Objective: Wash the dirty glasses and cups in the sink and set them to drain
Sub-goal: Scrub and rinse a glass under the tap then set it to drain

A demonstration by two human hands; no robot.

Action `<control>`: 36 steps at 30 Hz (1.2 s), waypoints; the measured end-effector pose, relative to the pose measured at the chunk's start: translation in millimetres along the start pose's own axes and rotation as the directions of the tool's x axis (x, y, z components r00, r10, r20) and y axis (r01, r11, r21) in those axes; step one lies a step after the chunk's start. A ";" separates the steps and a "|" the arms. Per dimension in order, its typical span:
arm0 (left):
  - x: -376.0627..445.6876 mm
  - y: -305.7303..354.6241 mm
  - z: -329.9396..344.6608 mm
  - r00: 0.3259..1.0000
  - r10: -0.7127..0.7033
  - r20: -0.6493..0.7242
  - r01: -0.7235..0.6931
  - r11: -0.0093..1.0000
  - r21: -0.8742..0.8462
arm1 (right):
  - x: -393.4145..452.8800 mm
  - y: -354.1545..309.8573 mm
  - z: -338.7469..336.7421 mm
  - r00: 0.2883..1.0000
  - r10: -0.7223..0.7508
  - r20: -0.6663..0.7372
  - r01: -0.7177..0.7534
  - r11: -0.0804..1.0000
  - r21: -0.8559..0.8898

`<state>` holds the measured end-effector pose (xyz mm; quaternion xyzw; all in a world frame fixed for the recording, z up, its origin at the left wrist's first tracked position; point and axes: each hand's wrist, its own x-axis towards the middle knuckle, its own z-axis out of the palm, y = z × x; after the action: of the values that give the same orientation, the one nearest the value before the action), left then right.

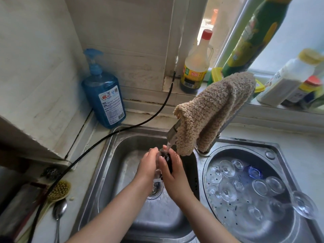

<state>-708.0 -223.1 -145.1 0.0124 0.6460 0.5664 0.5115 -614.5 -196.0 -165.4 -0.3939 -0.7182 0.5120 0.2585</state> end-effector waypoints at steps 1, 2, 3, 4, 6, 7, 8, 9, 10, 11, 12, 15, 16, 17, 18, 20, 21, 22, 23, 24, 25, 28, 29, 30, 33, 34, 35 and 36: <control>0.7 -1.1 2.1 1.000 0.014 -0.001 -0.014 1.000 -0.011 | -1.8 -8.1 -0.8 0.998 0.066 -0.009 -0.066 0.996 0.060; -1.2 0.1 4.9 1.000 0.014 0.011 -0.014 1.000 -0.022 | -1.0 -11.9 0.2 0.989 0.143 -0.025 -0.139 0.982 0.130; -1.9 -0.4 5.2 1.000 0.020 0.019 -0.019 1.000 -0.019 | 0.4 -16.1 0.2 0.973 0.230 -0.025 -0.219 0.952 0.213; -1.5 -2.6 4.3 0.998 0.064 0.025 -0.064 0.997 0.029 | 3.9 -18.4 -0.9 0.948 0.317 -0.017 -0.298 0.907 0.298; 0.6 -6.8 -3.0 0.968 0.247 0.045 -0.250 0.939 0.237 | 13.6 -16.2 -4.0 0.883 0.468 0.025 -0.426 0.780 0.458; 0.8 -9.2 -8.9 0.943 0.327 0.057 -0.328 0.894 0.305 | 16.7 -15.1 -5.5 0.841 0.537 0.070 -0.481 0.680 0.553; -2.0 -9.7 -13.8 0.918 0.388 0.080 -0.391 0.854 0.343 | 18.7 -14.4 -7.3 0.801 0.581 0.141 -0.524 0.569 0.634; -0.3 -12.1 -20.5 0.905 0.415 0.092 -0.419 0.832 0.364 | 19.2 -12.3 -9.1 0.774 0.596 0.212 -0.554 0.478 0.681; -2.7 -10.7 -25.1 0.898 0.428 0.107 -0.435 0.822 0.368 | 18.8 -10.6 -10.1 0.754 0.595 0.279 -0.575 0.393 0.717; -1.2 -12.4 -29.8 0.908 0.404 0.111 -0.415 0.829 0.375 | 17.6 -9.4 -11.4 0.742 0.589 0.321 -0.577 0.316 0.753; -4.3 -11.9 -32.4 0.923 0.362 0.134 -0.386 0.855 0.348 | 17.2 -8.3 -11.7 0.745 0.555 0.369 -0.573 0.251 0.780; -15.2 -9.3 -28.3 0.978 0.049 0.205 -0.076 0.989 0.126 | 17.0 -13.3 -8.7 0.752 0.520 0.405 -0.604 0.297 0.740; -16.5 -10.7 -26.3 0.983 -0.007 0.181 -0.006 0.998 0.068 | 18.1 -14.3 -5.5 0.755 0.553 0.352 -0.619 0.426 0.659; -15.3 -12.7 -25.4 0.991 -0.013 0.133 0.005 0.999 0.053 | 18.4 -15.5 -3.9 0.790 0.557 0.256 -0.594 0.593 0.544; -15.1 -13.3 -24.8 0.997 0.007 0.078 -0.012 0.998 0.069 | 18.1 -16.9 -4.7 0.854 0.502 0.134 -0.512 0.768 0.385; -12.2 -16.0 -24.3 0.999 0.054 0.008 -0.054 0.992 0.114 | 12.6 -13.7 -12.9 0.985 0.154 -0.077 -0.150 0.987 0.057; -9.9 -15.9 -23.9 0.999 0.048 0.004 -0.048 0.991 0.125 | 8.1 -12.6 -18.2 0.992 -0.029 -0.121 0.023 0.998 -0.051; -8.4 -15.1 -23.2 1.000 0.029 0.009 -0.030 0.992 0.121 | 2.0 -9.7 -20.8 0.981 -0.172 -0.091 0.160 0.978 -0.131; -6.9 -13.5 -21.7 1.000 0.014 0.022 -0.016 0.992 0.121 | -3.9 -5.1 -21.0 0.955 -0.296 -0.031 0.280 0.928 -0.246; -5.6 -11.4 -20.7 0.999 0.007 0.036 -0.011 0.993 0.119 | -9.4 -0.8 -18.5 0.922 -0.382 0.061 0.377 0.850 -0.369; -4.6 -9.0 -19.6 0.998 0.000 0.059 -0.007 0.992 0.129 | -14.5 1.1 -15.7 0.896 -0.419 0.149 0.436 0.761 -0.480; -1.4 -3.5 -17.7 0.994 -0.033 0.100 0.020 0.991 0.134 | -13.7 0.4 -15.4 0.881 -0.358 0.310 0.473 0.635 -0.610; 0.0 -2.2 -17.8 0.993 -0.052 0.105 0.042 0.994 0.097 | -11.1 -1.8 -17.6 0.873 -0.342 0.348 0.488 0.608 -0.627; 0.8 -0.9 -17.7 0.990 -0.078 0.114 0.072 0.996 0.050 | -9.0 -2.3 -19.3 0.866 -0.328 0.377 0.500 0.570 -0.652; 4.6 -3.0 -16.2 0.995 -0.046 0.086 0.038 0.995 0.097 | -7.9 -2.8 -20.0 0.867 -0.265 0.422 0.497 0.505 -0.706; 4.2 -4.8 -14.9 0.997 -0.006 0.073 -0.005 0.988 0.152 | -7.0 -5.5 -18.7 0.876 -0.231 0.423 0.477 0.549 -0.687; 4.3 -7.7 -13.3 0.997 0.028 0.072 -0.041 0.981 0.191 | -4.4 -9.8 -16.8 0.889 -0.212 0.407 0.444 0.618 -0.649; 2.5 -8.9 -11.5 0.996 0.047 0.078 -0.063 0.974 0.216 | -1.1 -14.5 -14.2 0.909 -0.173 0.380 0.387 0.691 -0.611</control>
<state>-712.0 -233.1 -155.3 0.1067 0.6849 0.5052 0.5141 -607.2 -191.7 -146.9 -0.2645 -0.9359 0.2232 0.0649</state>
